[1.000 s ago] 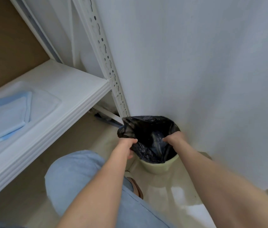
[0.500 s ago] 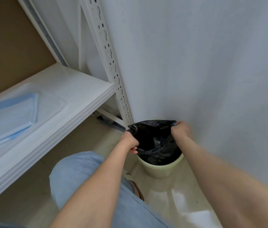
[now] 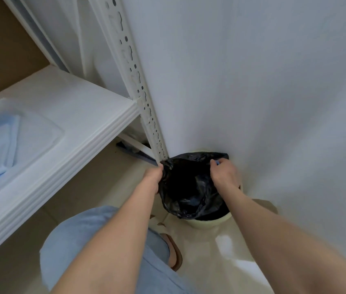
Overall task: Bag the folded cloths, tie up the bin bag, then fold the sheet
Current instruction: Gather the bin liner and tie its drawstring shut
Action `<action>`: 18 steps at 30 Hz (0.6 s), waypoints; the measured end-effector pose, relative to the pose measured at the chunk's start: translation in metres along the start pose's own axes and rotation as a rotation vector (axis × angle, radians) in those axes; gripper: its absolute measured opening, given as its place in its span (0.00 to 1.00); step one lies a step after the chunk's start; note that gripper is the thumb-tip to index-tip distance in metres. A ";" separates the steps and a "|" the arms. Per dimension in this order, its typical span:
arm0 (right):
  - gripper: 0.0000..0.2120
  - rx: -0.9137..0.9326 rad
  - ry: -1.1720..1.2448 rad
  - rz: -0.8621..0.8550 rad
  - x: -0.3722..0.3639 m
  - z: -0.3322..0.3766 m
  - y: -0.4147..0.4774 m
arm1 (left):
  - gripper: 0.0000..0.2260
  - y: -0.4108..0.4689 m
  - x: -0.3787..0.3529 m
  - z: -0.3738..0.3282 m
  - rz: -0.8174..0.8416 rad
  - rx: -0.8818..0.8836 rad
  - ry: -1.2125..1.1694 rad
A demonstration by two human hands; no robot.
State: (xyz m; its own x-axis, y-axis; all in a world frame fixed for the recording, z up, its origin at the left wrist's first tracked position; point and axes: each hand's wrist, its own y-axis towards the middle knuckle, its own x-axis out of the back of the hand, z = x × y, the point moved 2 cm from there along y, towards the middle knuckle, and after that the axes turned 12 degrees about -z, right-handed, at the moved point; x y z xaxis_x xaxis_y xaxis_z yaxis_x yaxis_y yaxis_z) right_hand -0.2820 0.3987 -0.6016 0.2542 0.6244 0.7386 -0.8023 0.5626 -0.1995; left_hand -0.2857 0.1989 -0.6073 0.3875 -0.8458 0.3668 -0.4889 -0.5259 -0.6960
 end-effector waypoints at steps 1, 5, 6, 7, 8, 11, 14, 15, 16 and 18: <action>0.15 -0.004 -0.004 -0.001 -0.002 0.000 0.001 | 0.14 0.006 -0.005 0.001 0.014 0.036 -0.045; 0.15 -0.003 0.000 0.003 -0.008 0.003 0.005 | 0.14 0.025 -0.015 0.002 0.023 0.059 -0.114; 0.15 -0.001 0.007 0.002 -0.009 0.004 0.006 | 0.16 0.020 -0.014 -0.001 0.039 0.050 -0.134; 0.16 0.001 0.012 0.000 -0.010 0.004 0.005 | 0.17 0.015 -0.013 -0.004 0.041 0.030 -0.168; 0.17 0.001 0.022 -0.001 -0.008 0.006 0.004 | 0.16 0.006 -0.011 -0.009 0.035 -0.003 -0.201; 0.18 0.005 0.072 -0.005 0.001 0.010 0.000 | 0.13 -0.016 -0.007 -0.018 0.032 -0.115 -0.227; 0.17 -0.006 0.121 -0.017 0.013 0.014 -0.004 | 0.12 -0.034 -0.003 -0.023 0.041 -0.200 -0.240; 0.17 -0.009 0.135 -0.024 0.018 0.016 -0.006 | 0.12 -0.038 -0.002 -0.025 0.031 -0.224 -0.245; 0.18 -0.012 0.141 -0.031 0.024 0.018 -0.008 | 0.12 -0.042 -0.001 -0.027 0.021 -0.250 -0.247; 0.17 -0.011 0.140 -0.030 0.035 0.024 -0.012 | 0.10 -0.054 0.003 -0.033 -0.006 -0.324 -0.219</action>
State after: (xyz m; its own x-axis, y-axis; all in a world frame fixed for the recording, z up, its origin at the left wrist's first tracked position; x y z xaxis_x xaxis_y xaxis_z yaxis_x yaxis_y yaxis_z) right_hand -0.2764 0.4009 -0.5585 0.3513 0.6766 0.6472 -0.7875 0.5873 -0.1866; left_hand -0.2840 0.2217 -0.5479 0.5318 -0.8215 0.2059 -0.6937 -0.5620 -0.4505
